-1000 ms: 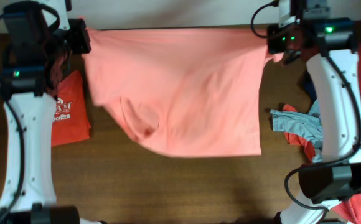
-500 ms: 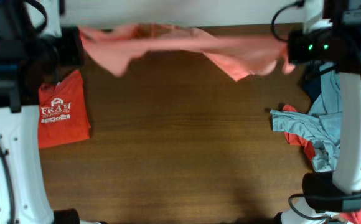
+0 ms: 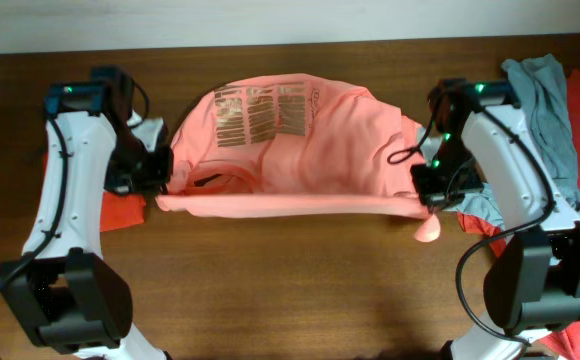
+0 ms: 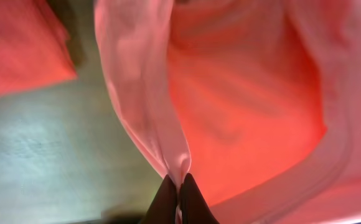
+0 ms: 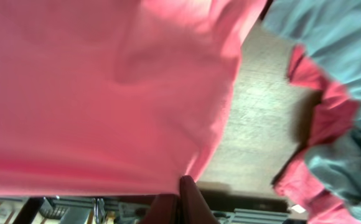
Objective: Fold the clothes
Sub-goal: 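Lower the stretched shirt onto the table with both grippers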
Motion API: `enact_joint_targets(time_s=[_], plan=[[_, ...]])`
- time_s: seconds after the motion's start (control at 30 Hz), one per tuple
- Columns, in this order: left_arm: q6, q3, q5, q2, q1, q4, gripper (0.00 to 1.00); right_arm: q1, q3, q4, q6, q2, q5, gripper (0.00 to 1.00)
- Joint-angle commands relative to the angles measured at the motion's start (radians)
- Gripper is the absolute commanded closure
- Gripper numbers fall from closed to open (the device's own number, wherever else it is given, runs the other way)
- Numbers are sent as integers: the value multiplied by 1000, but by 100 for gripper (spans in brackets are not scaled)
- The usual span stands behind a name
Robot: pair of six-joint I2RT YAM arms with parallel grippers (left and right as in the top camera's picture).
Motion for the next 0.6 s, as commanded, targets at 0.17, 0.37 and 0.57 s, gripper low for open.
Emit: enact_joint_targets(time_s=[0.17,0.37,0.57], plan=[[-80,-354,-43,-18,6,9,100,-25,-249,83,78,-20,14,96],[-98,-423,-55,-86,6,90,100,-47,-251,115,84,-46,23,96],[-155,-418,-126,-166,7,271,100,-47,-158,176,84,-54,56,96]])
